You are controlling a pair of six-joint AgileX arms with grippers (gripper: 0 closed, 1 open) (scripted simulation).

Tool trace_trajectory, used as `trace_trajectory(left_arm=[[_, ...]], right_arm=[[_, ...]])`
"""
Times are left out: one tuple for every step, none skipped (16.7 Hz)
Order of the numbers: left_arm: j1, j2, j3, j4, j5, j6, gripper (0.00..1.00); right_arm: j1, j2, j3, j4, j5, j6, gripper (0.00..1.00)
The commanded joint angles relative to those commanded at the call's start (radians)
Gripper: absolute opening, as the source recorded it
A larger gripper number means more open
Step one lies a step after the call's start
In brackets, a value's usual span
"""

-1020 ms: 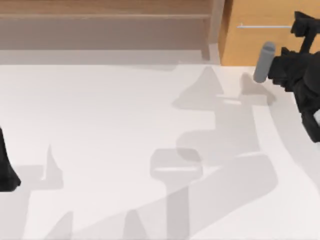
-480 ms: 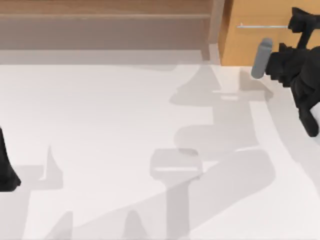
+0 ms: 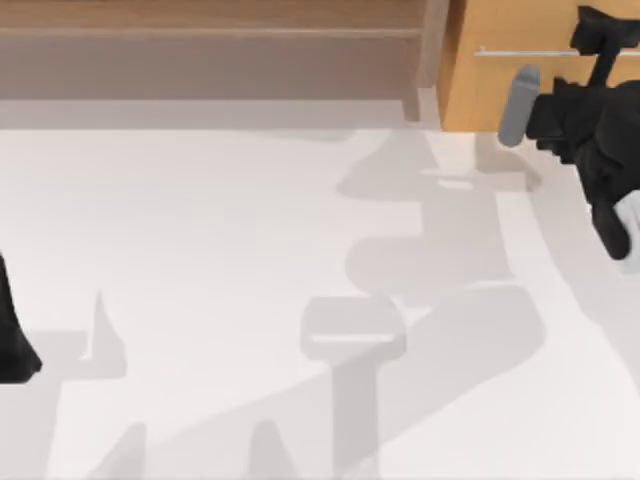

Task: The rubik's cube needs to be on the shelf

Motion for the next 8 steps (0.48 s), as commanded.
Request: trace_trajectory(left_arm=[[0.0, 0.0, 0.0, 0.0, 0.0, 0.0, 1.0], [0.0, 0.0, 0.0, 0.0, 0.0, 0.0, 1.0], [0.0, 0.0, 0.0, 0.0, 0.0, 0.0, 1.0], [0.0, 0.0, 0.0, 0.0, 0.0, 0.0, 1.0], [0.0, 0.0, 0.0, 0.0, 0.0, 0.0, 1.0], [0.0, 0.0, 0.0, 0.0, 0.0, 0.0, 1.0], [0.0, 0.0, 0.0, 0.0, 0.0, 0.0, 1.0], [0.0, 0.0, 0.0, 0.0, 0.0, 0.0, 1.0]], right_arm=[[0.0, 0.0, 0.0, 0.0, 0.0, 0.0, 0.92], [0.0, 0.0, 0.0, 0.0, 0.0, 0.0, 0.85], [0.0, 0.0, 0.0, 0.0, 0.0, 0.0, 0.77], [0.0, 0.0, 0.0, 0.0, 0.0, 0.0, 0.7], [0.0, 0.0, 0.0, 0.0, 0.0, 0.0, 0.62], [0.0, 0.0, 0.0, 0.0, 0.0, 0.0, 0.55], [0.0, 0.0, 0.0, 0.0, 0.0, 0.0, 0.47], [0.0, 0.0, 0.0, 0.0, 0.0, 0.0, 0.4]])
